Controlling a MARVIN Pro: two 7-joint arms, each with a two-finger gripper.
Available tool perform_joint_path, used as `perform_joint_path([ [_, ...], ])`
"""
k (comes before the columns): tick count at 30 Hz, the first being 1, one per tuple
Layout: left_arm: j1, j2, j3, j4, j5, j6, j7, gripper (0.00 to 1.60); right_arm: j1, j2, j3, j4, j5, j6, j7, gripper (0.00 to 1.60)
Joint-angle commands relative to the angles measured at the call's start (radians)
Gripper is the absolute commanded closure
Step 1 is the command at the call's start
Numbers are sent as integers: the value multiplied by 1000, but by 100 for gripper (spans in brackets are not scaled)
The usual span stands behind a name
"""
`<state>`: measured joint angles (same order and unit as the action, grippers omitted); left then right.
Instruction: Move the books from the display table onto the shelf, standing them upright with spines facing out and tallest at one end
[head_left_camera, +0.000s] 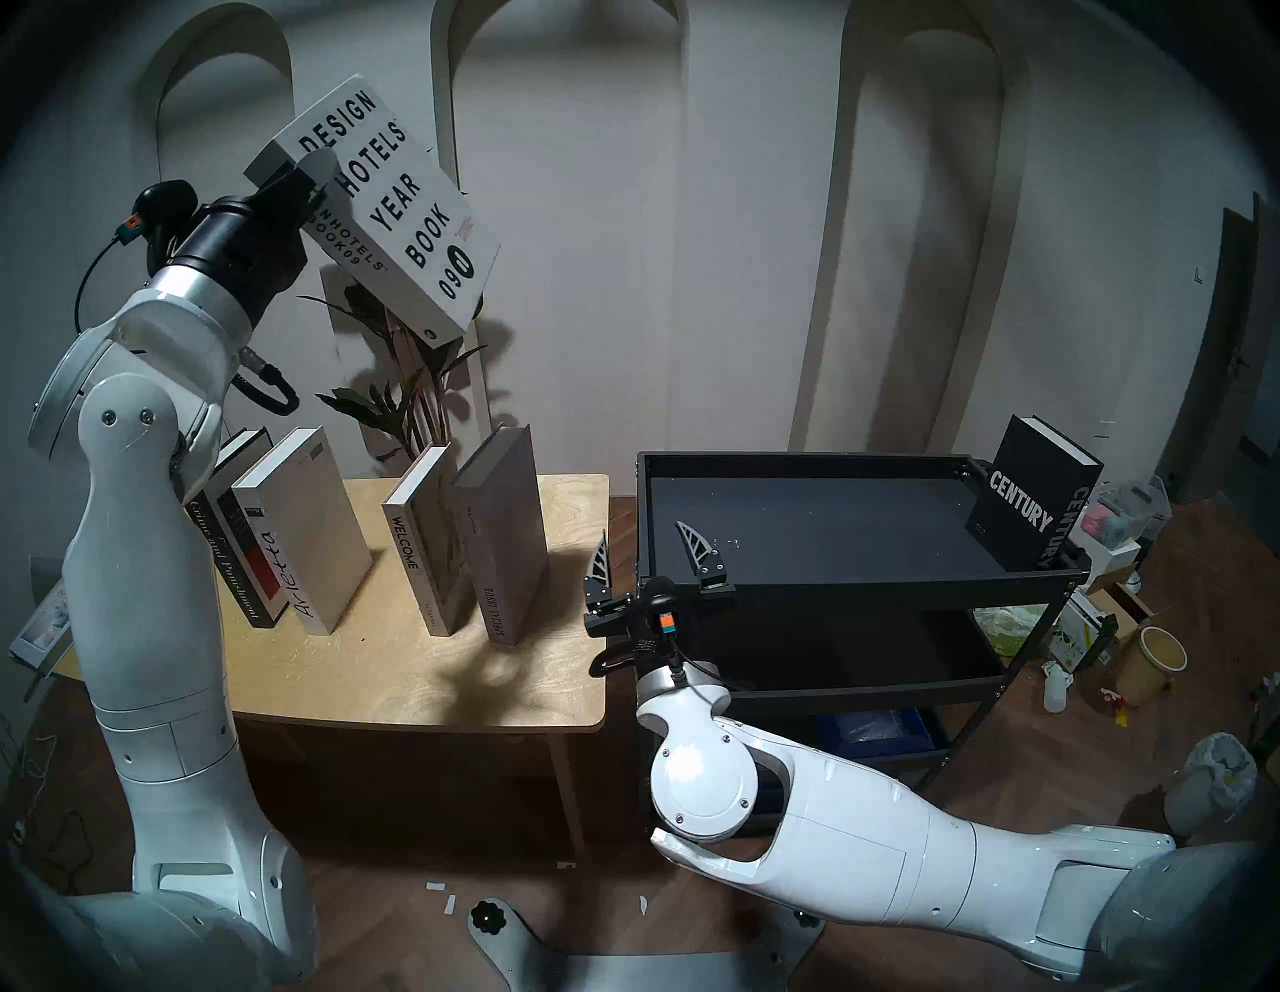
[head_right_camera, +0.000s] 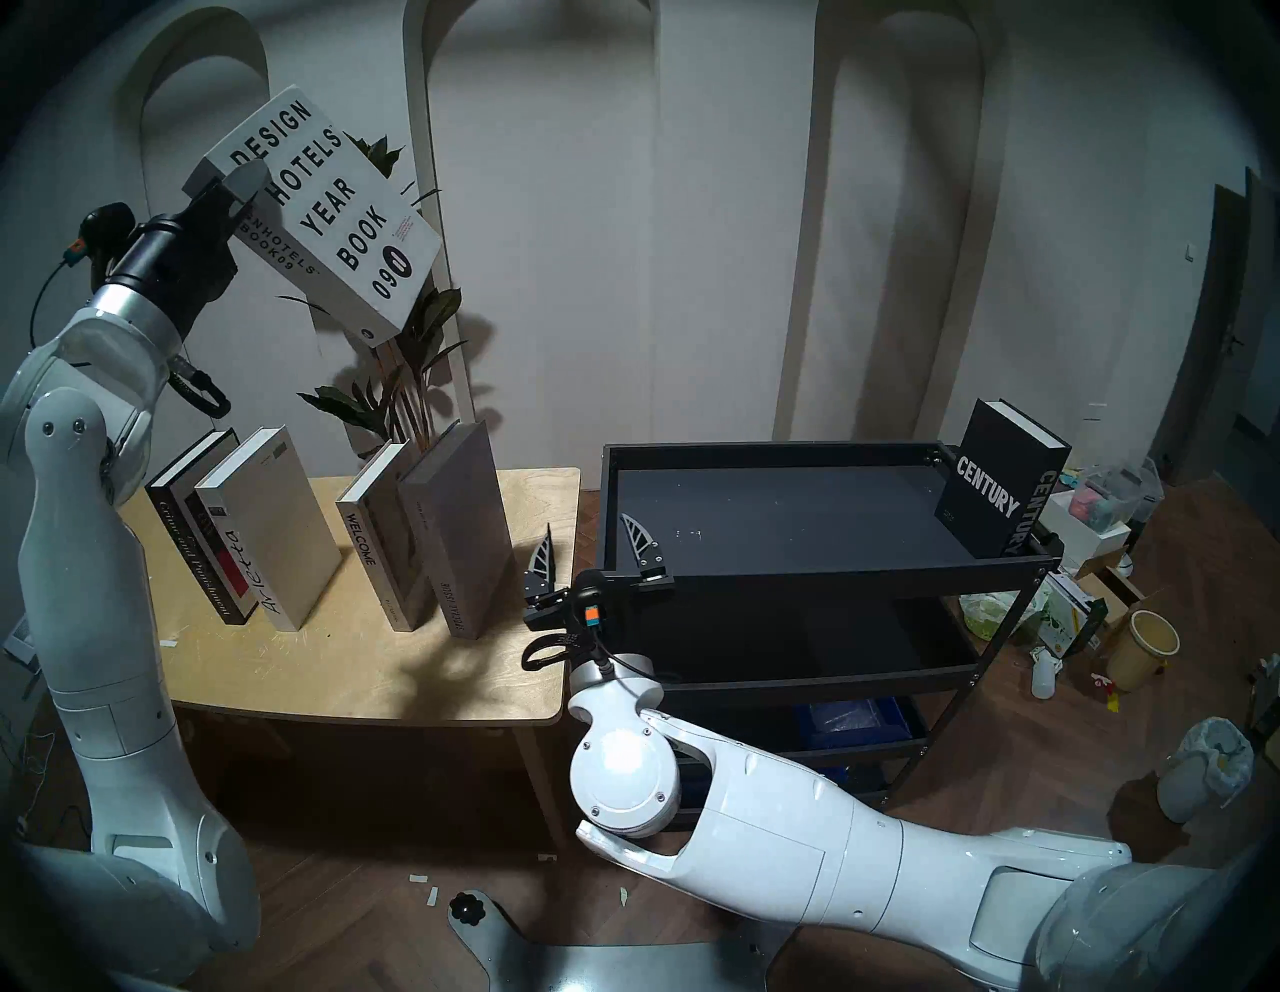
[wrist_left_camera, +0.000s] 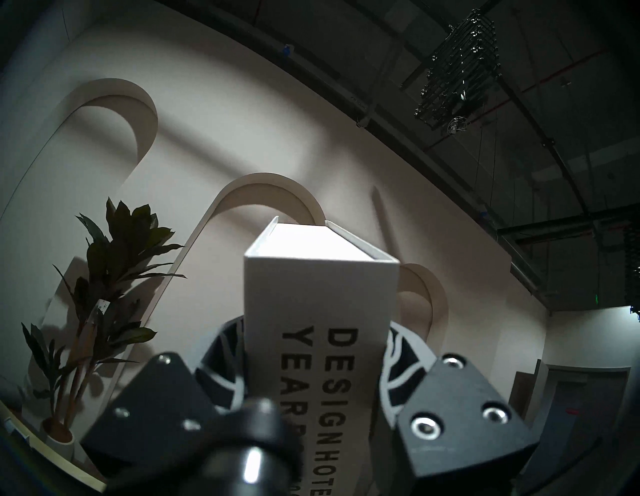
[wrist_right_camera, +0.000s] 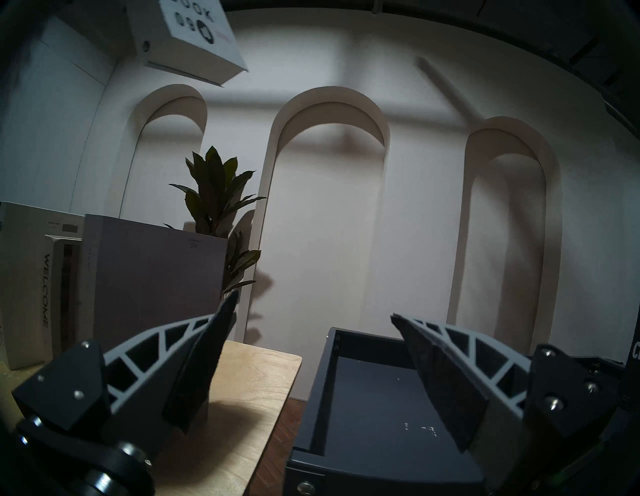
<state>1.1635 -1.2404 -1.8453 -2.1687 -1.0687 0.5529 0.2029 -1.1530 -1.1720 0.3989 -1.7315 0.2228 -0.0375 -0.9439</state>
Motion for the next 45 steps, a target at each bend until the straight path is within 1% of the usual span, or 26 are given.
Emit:
perform_joint_path([
  [1,-35,-17,9,-25,-13,-12,10,160,117,-117,-6,-34,-80,52,31,0],
  [5,-39,-26,15,-34,-20,-13,30,160,162,-157,0,-54,-136,88,42,0],
  [6,-40,-29,16,-36,-21,-13,35,160,158,-159,6,-61,-153,98,49,0],
  [9,-39,-40,15,-41,-24,-16,64,160,201,-191,-5,-40,-211,135,63,0],
  [10,-38,-43,15,-43,-23,-17,73,160,202,-200,-12,-38,-228,145,70,0],
  [11,-35,-49,12,-44,-20,-20,89,160,223,-220,-31,-22,-247,159,71,0],
  [12,-33,-51,11,-45,-19,-21,96,160,221,-217,-37,-27,-264,167,79,0],
  [13,-31,-56,10,-49,-15,-25,114,160,247,-241,-56,-1,-284,181,82,0],
  [14,-28,-59,10,-51,-14,-26,122,160,244,-236,-60,-4,-302,188,89,0],
  [17,-24,-74,11,-59,-13,-31,158,160,281,-269,-93,42,-353,214,99,0],
  [18,-23,-81,13,-63,-12,-32,174,160,305,-292,-108,73,-368,226,96,0],
  [19,-22,-86,13,-67,-9,-34,188,160,294,-281,-105,66,-386,228,107,0],
  [20,-22,-86,13,-67,-9,-34,188,160,294,-281,-105,66,-386,228,107,0],
  [22,-19,-101,18,-83,-2,-39,225,160,345,-331,-126,137,-415,247,101,0],
  [23,-17,-105,20,-90,-1,-39,236,160,335,-319,-118,129,-432,246,113,0],
  [24,-16,-111,22,-97,0,-39,248,160,360,-344,-129,161,-435,252,104,0],
  [27,-5,-128,25,-120,-7,-37,275,160,380,-364,-125,195,-453,254,108,0],
  [28,0,-136,25,-129,-12,-35,286,160,392,-387,-125,223,-459,256,102,0],
  [30,5,-140,24,-136,-15,-34,291,160,398,-380,-124,224,-468,254,107,0],
  [32,15,-159,19,-148,-34,-29,313,160,425,-424,-117,286,-485,255,99,0],
  [34,19,-160,19,-152,-33,-28,321,160,441,-423,-119,298,-492,253,98,0],
  [35,26,-164,17,-161,-39,-27,332,160,450,-430,-106,320,-517,250,104,0],
  [36,29,-167,15,-166,-43,-26,338,160,470,-449,-110,350,-518,250,96,0],
  [40,36,-172,12,-179,-55,-24,354,160,497,-465,-106,385,-548,243,89,0],
  [41,39,-176,10,-186,-62,-23,365,160,516,-478,-113,409,-563,235,77,0],
  [45,40,-181,6,-196,-83,-16,389,160,529,-506,-113,449,-588,216,44,0],
])
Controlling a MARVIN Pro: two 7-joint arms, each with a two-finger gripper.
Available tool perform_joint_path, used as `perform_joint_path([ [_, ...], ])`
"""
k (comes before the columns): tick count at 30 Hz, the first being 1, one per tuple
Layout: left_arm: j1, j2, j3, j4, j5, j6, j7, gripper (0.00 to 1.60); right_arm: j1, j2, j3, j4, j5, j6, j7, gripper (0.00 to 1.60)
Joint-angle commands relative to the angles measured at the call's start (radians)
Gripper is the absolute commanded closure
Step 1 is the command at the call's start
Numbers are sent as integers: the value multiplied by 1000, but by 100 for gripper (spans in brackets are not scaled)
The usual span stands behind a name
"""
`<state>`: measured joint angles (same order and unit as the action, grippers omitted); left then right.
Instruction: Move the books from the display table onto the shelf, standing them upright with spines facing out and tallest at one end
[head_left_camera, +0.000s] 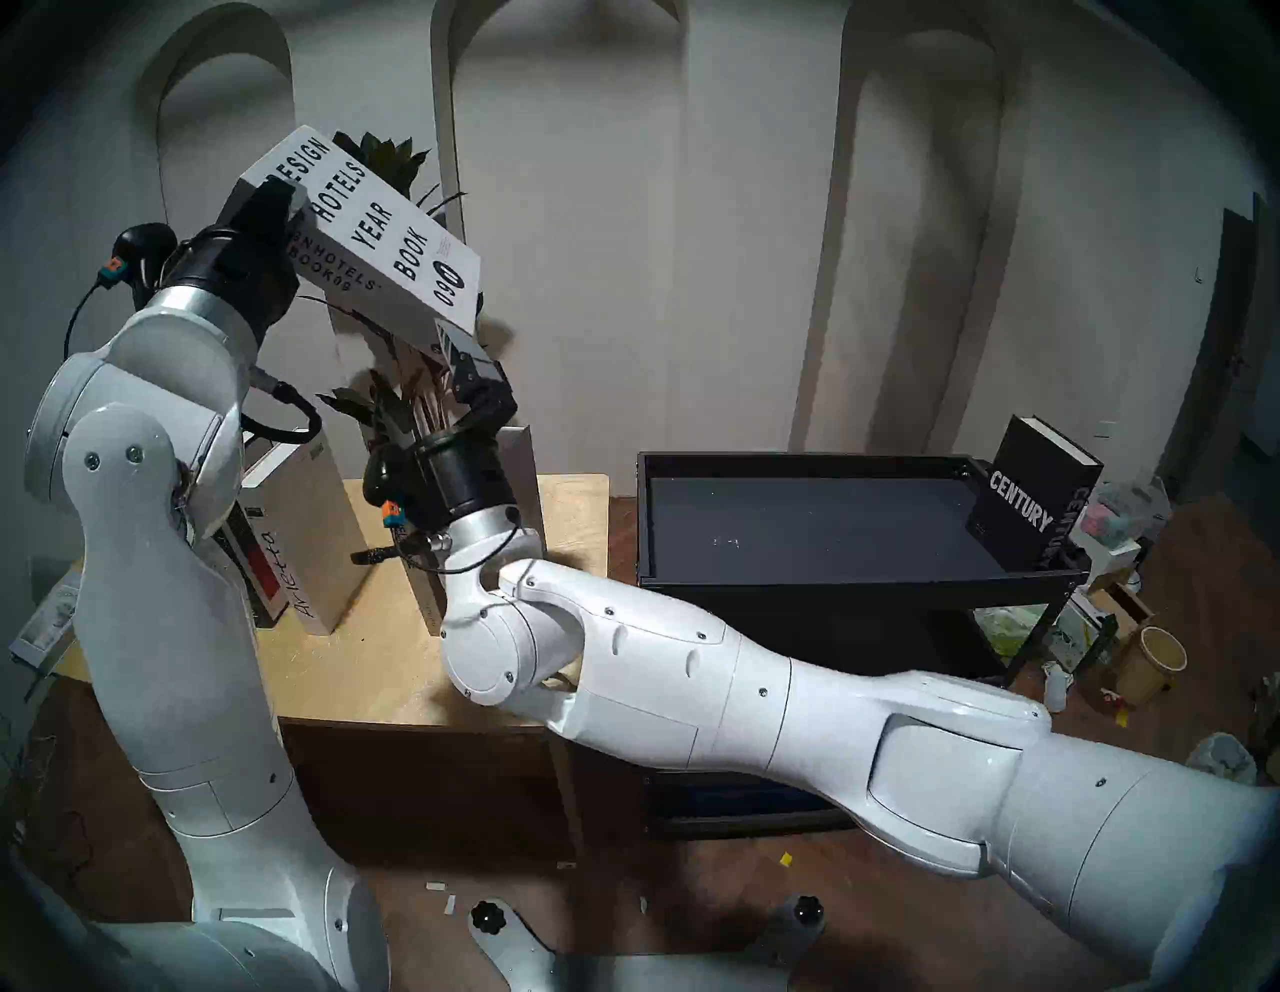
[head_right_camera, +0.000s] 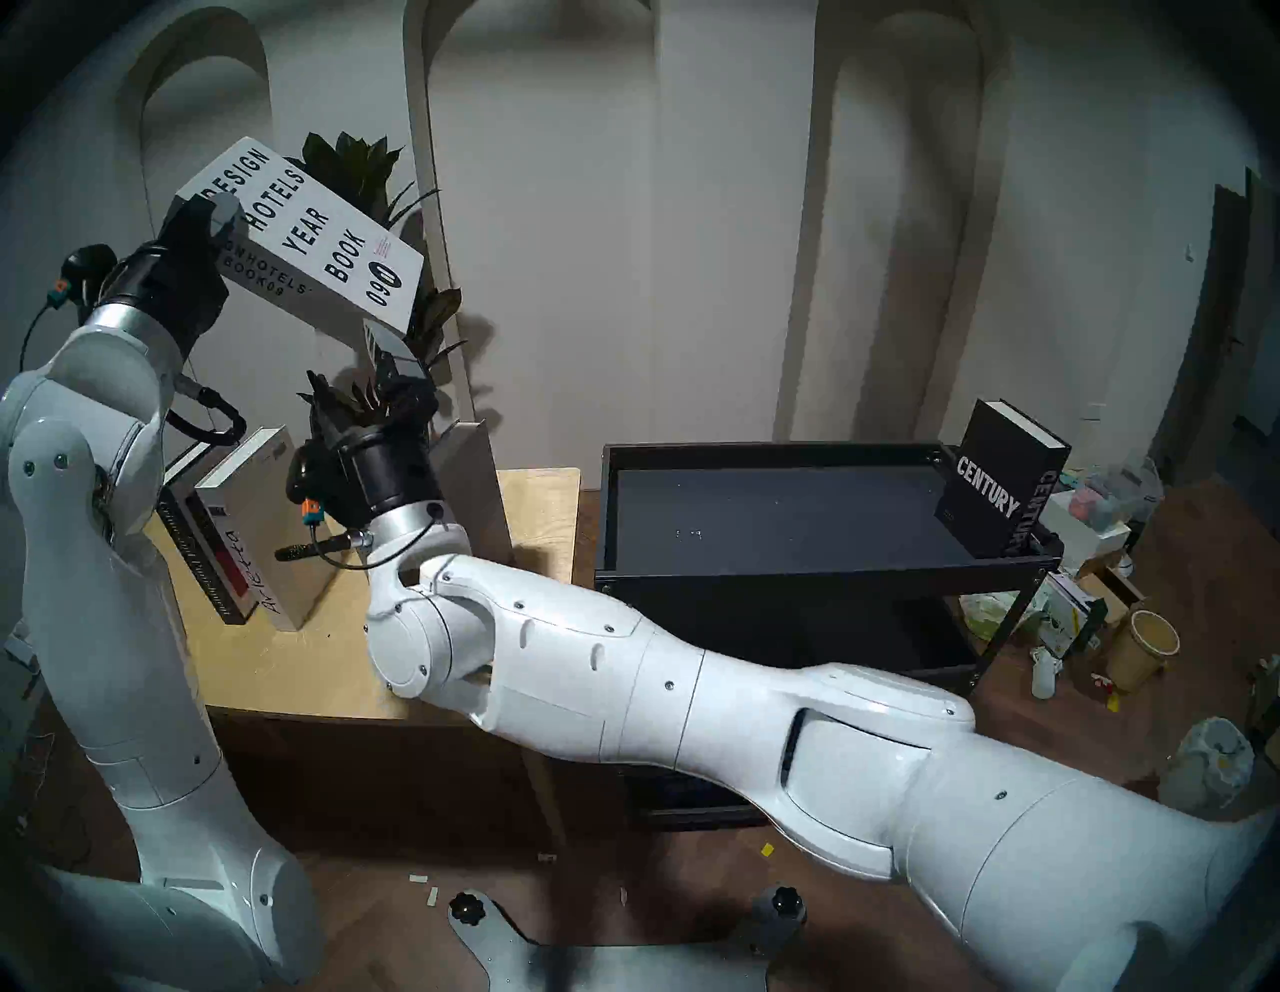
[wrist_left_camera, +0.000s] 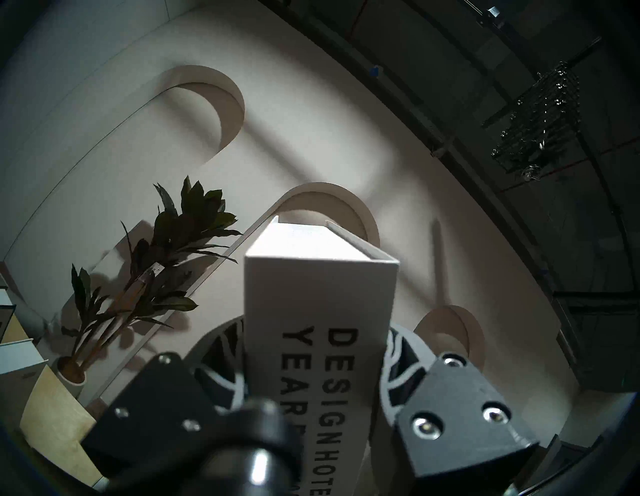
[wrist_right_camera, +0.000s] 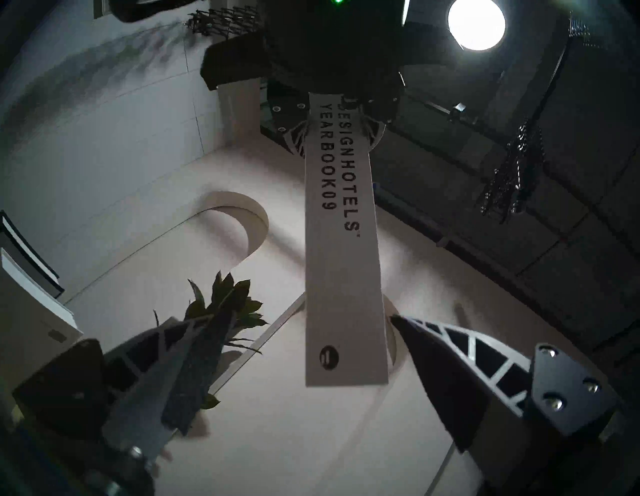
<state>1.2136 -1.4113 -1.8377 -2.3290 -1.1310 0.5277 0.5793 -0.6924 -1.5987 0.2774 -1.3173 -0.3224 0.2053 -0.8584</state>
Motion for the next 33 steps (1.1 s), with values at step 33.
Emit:
perform_joint_path([
  [33,48,-39,41,-81,-12,-10,41,160,89,-111,71,105,-16,-88,-101,0],
])
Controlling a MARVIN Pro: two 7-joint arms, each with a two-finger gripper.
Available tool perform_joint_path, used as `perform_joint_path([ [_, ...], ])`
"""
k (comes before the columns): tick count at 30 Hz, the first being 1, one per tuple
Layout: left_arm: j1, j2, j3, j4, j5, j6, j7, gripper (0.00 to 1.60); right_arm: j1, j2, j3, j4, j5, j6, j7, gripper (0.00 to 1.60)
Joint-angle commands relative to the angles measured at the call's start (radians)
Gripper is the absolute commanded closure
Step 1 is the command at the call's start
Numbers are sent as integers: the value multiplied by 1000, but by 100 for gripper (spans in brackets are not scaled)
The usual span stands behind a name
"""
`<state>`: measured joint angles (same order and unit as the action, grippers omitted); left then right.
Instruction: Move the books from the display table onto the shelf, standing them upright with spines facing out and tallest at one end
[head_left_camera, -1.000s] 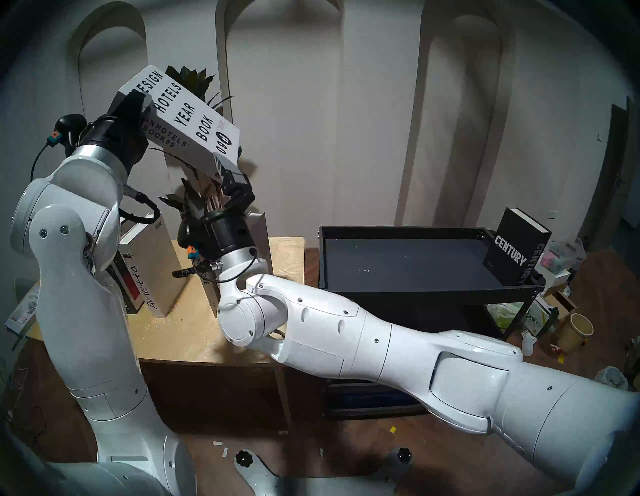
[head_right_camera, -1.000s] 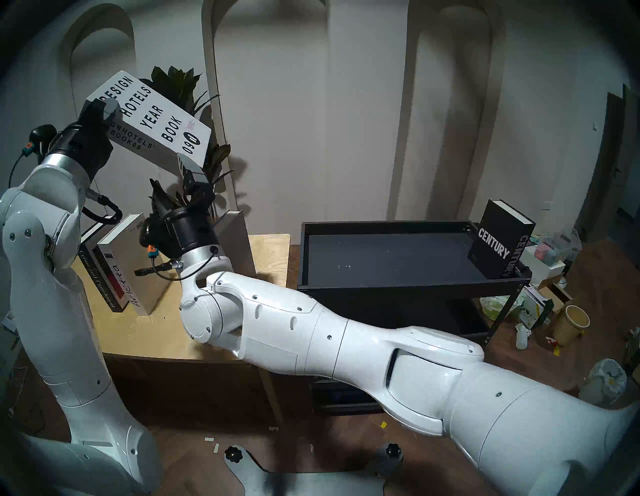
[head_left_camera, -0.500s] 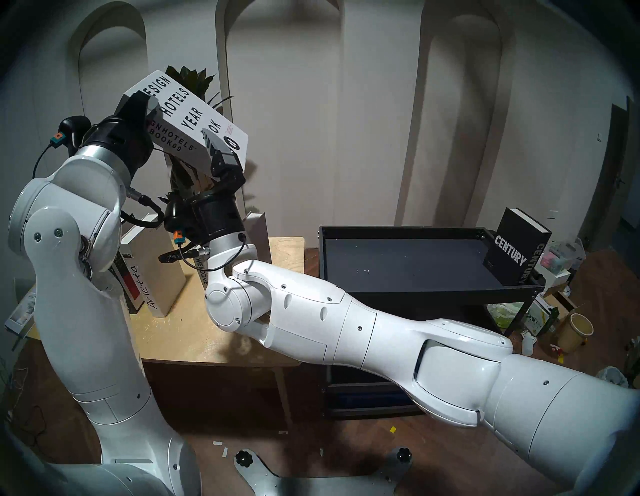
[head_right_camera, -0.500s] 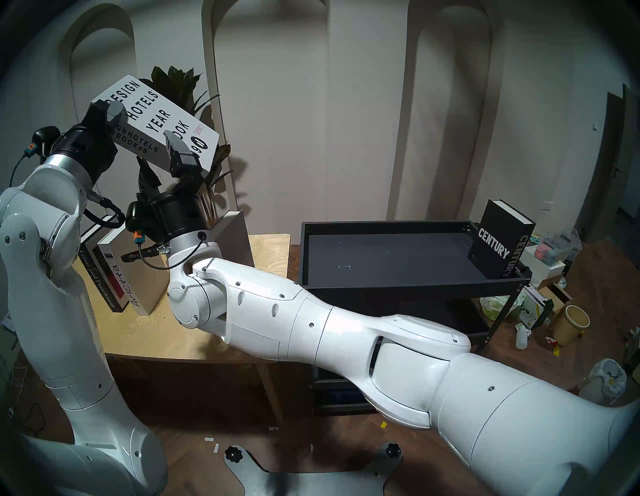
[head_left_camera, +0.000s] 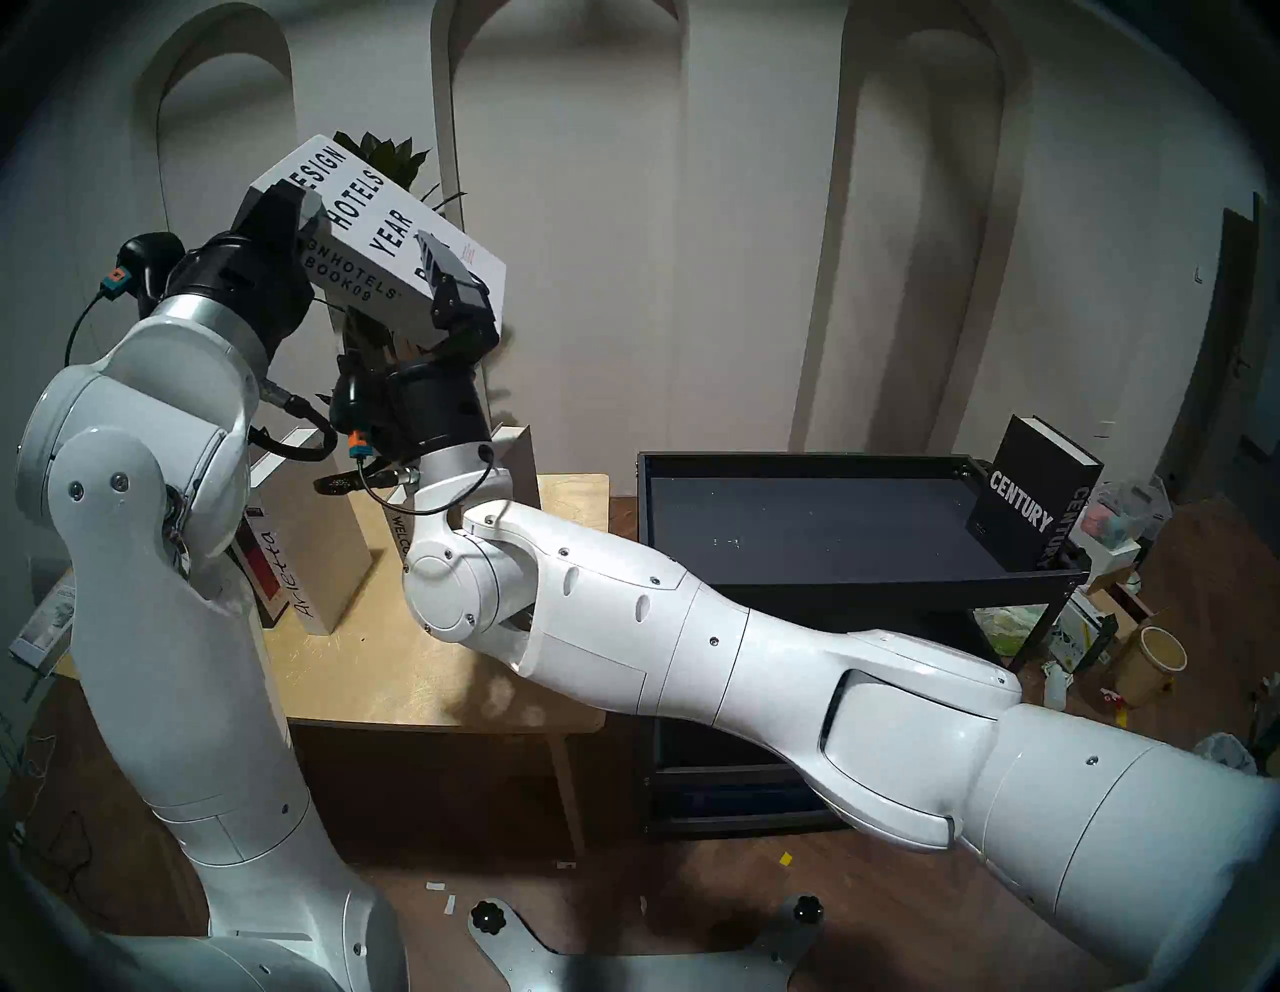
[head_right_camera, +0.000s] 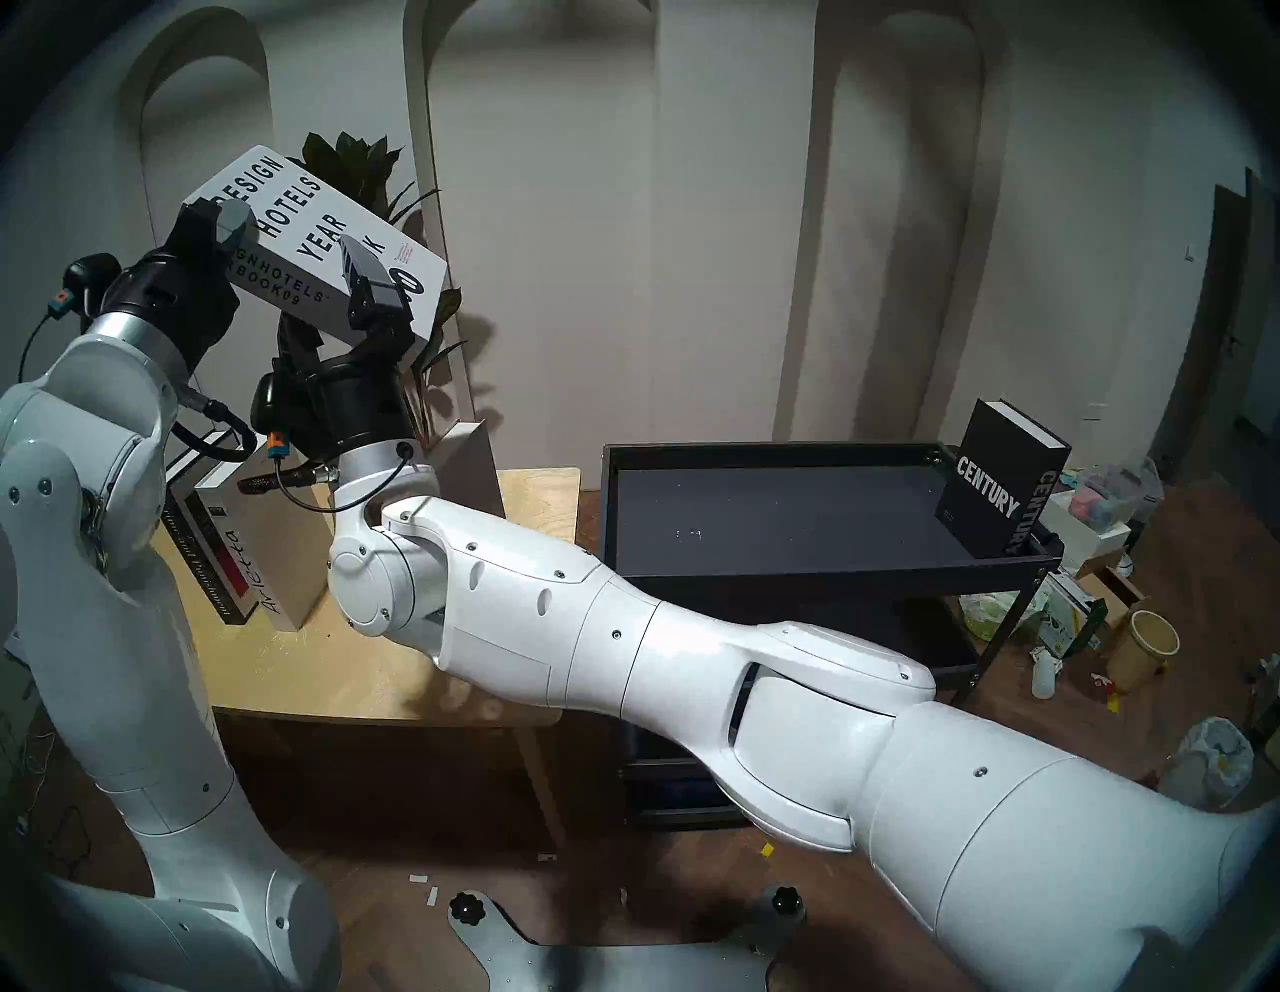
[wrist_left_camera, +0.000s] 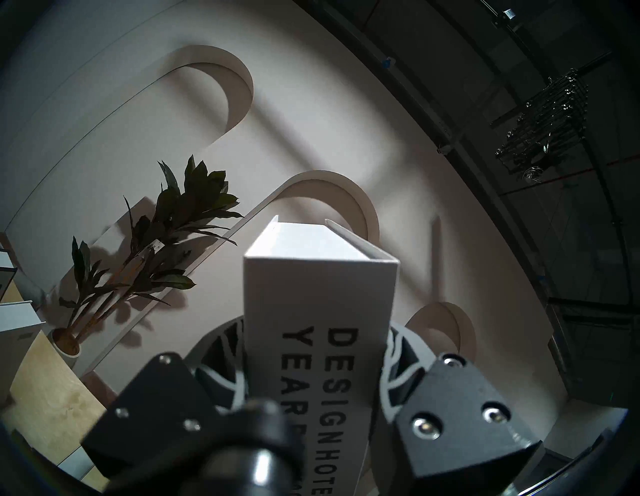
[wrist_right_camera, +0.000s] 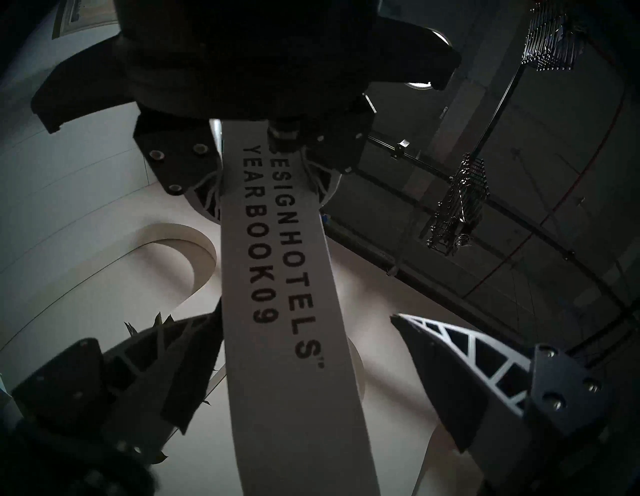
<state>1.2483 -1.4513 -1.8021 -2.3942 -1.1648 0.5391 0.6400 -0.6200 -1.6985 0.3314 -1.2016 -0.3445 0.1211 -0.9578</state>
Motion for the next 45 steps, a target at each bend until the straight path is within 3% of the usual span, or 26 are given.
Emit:
perform_joint_path([
  [1,16,0,9,-15,26,-25,-23,160,16,-12,16,-14,9,0,2,0],
  [3,19,-1,11,-17,28,-27,-26,160,12,-10,15,-15,14,0,2,0],
  [4,22,-2,16,-16,31,-30,-28,160,12,-10,14,-15,14,1,2,88],
  [5,24,-3,14,-18,27,-31,-33,160,11,-5,11,-17,17,1,7,88],
  [6,32,-5,20,-18,31,-37,-44,160,9,-5,7,-17,20,3,10,160],
  [12,45,-9,28,-19,28,-49,-78,160,8,1,-1,-17,22,10,13,160],
  [15,40,-7,15,-29,-17,-28,-104,160,9,13,-4,-20,22,10,14,160],
  [17,30,-8,6,-46,-35,-20,-108,0,9,26,-7,-23,20,11,14,160],
  [30,-60,17,-101,-49,-133,-2,-150,0,7,119,-5,-45,4,6,7,160],
  [41,-140,117,-311,-49,-144,1,-239,0,-19,231,56,-64,37,-5,-22,160],
  [45,-118,151,-387,-49,-137,11,-263,0,-46,286,86,-90,67,-16,-39,160],
])
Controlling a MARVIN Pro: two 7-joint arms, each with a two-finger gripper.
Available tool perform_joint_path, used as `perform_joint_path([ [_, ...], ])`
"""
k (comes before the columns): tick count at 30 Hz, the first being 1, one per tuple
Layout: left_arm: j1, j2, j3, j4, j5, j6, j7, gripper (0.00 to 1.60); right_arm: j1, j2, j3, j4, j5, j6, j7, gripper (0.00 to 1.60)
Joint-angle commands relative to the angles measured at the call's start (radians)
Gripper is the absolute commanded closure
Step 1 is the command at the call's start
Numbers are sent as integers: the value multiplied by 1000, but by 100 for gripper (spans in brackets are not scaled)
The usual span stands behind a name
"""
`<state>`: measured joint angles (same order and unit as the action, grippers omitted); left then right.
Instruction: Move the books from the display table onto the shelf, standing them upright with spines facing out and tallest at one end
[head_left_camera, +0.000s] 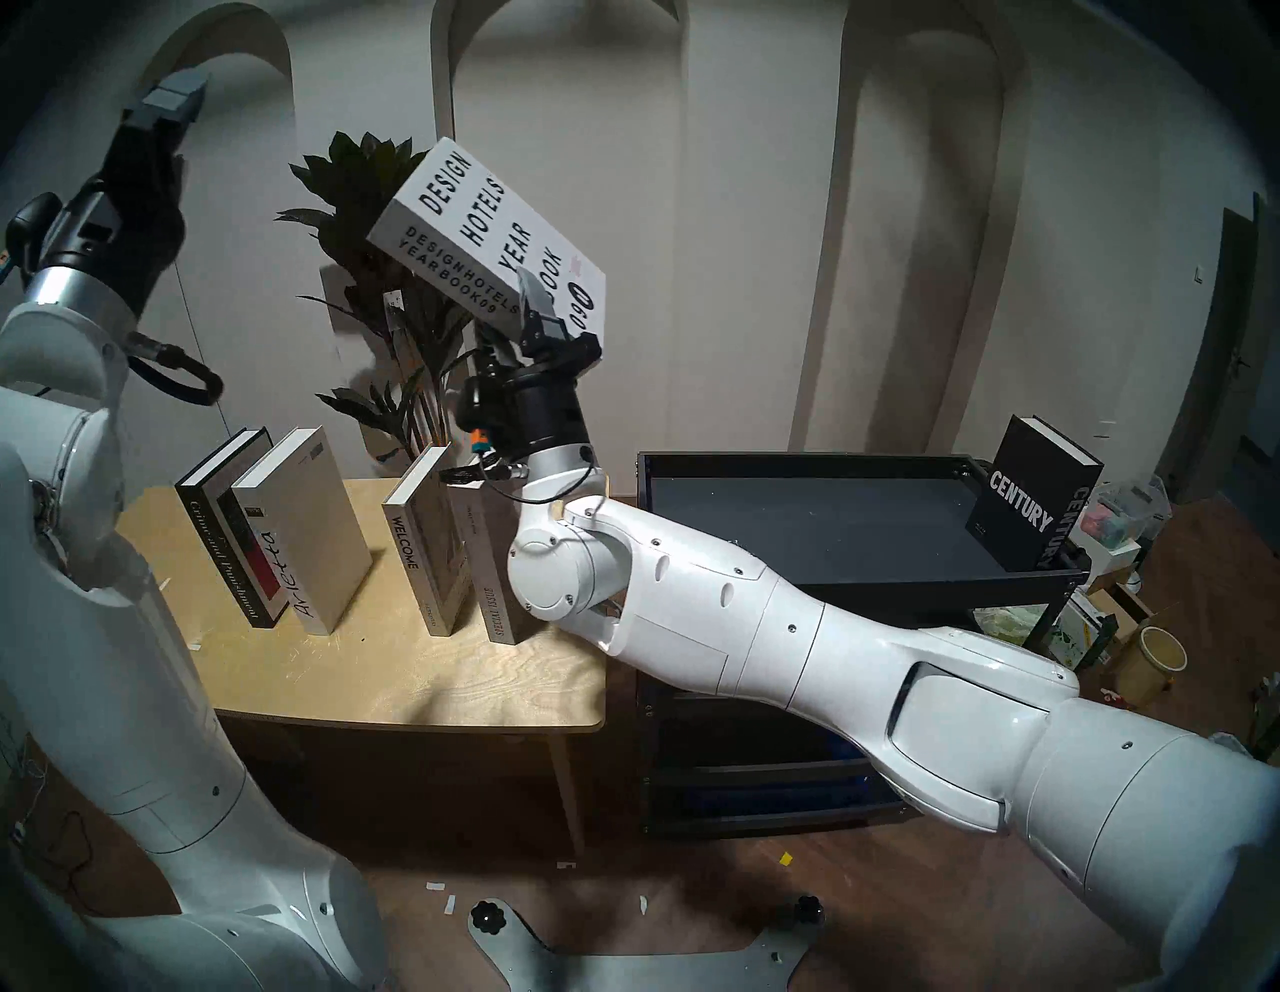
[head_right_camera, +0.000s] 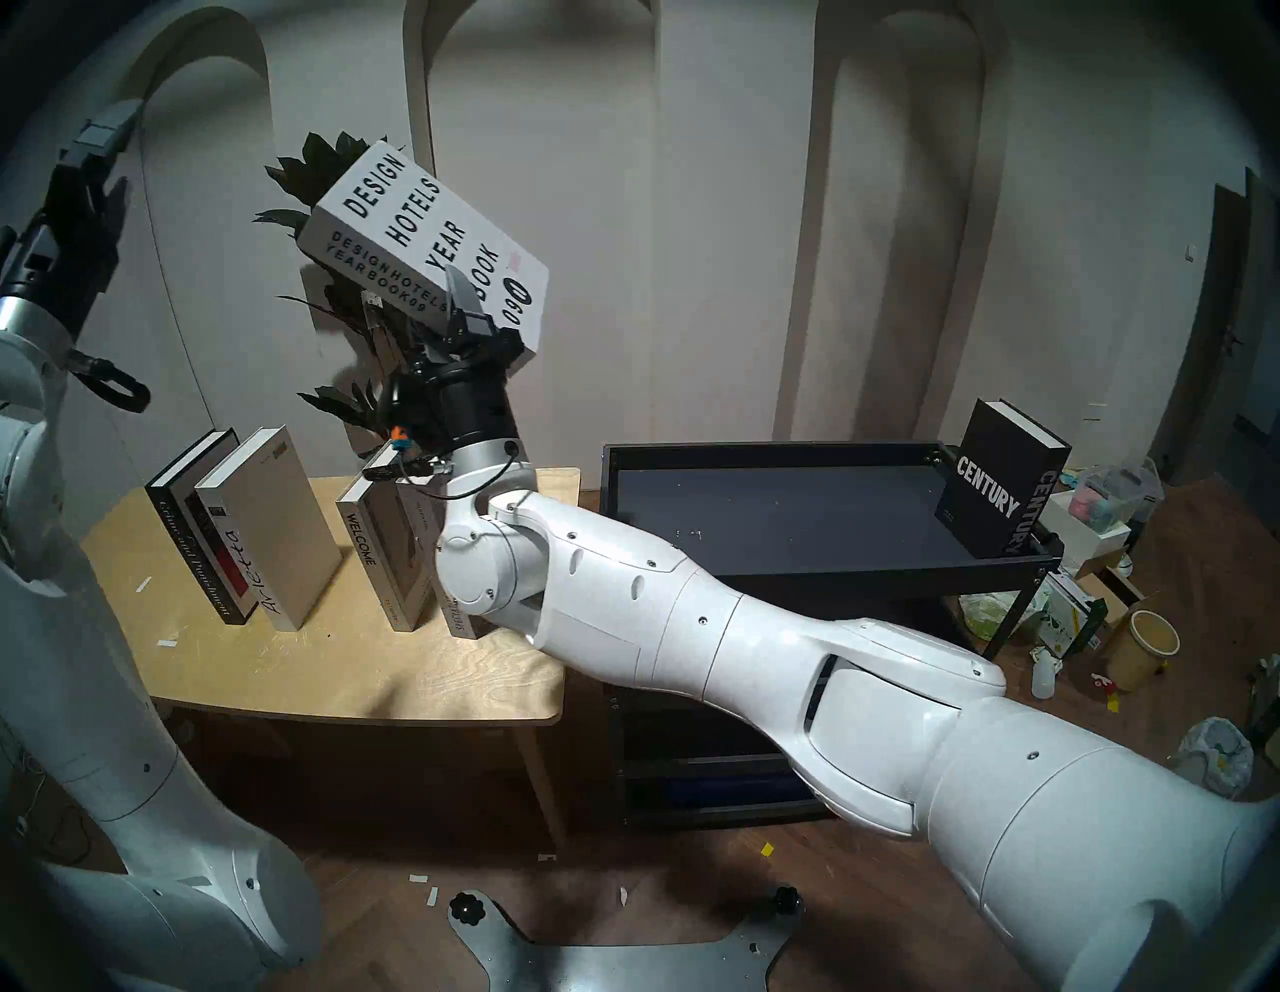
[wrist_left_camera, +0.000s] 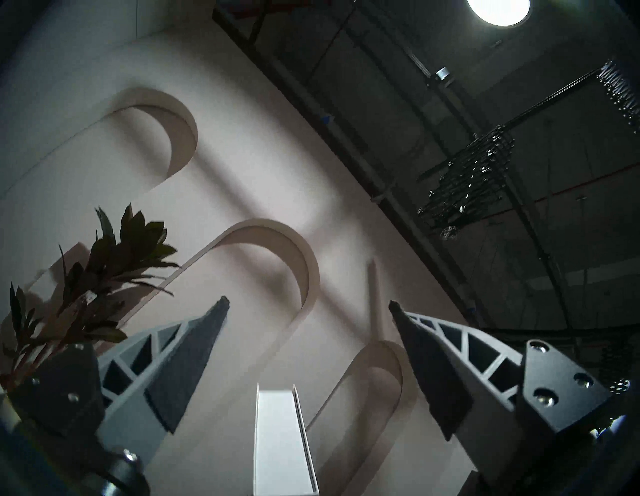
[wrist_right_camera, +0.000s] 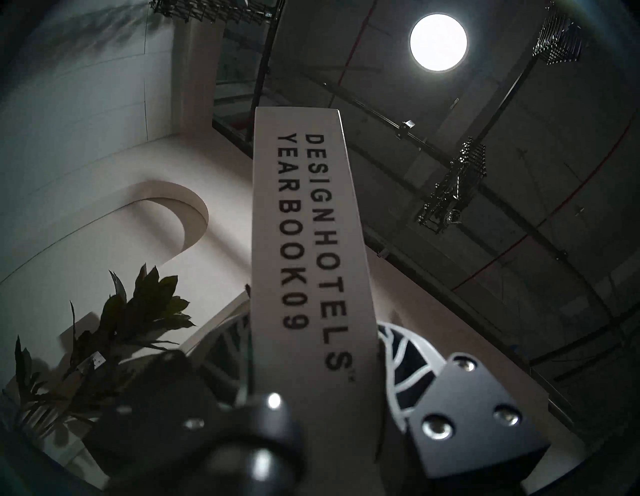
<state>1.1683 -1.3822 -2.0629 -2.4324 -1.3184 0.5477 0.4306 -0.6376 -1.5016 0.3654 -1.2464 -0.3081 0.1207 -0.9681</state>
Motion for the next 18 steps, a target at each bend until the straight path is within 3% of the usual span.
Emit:
perform_joint_path([
  [1,-21,90,-153,-11,17,14,-66,0,-37,104,60,-56,39,-20,-34,160],
  [7,94,117,-213,-11,81,75,-103,0,-93,170,121,-118,116,-49,-53,160],
  [18,207,117,-245,55,148,163,-130,0,-147,241,185,-258,218,-113,-71,160],
])
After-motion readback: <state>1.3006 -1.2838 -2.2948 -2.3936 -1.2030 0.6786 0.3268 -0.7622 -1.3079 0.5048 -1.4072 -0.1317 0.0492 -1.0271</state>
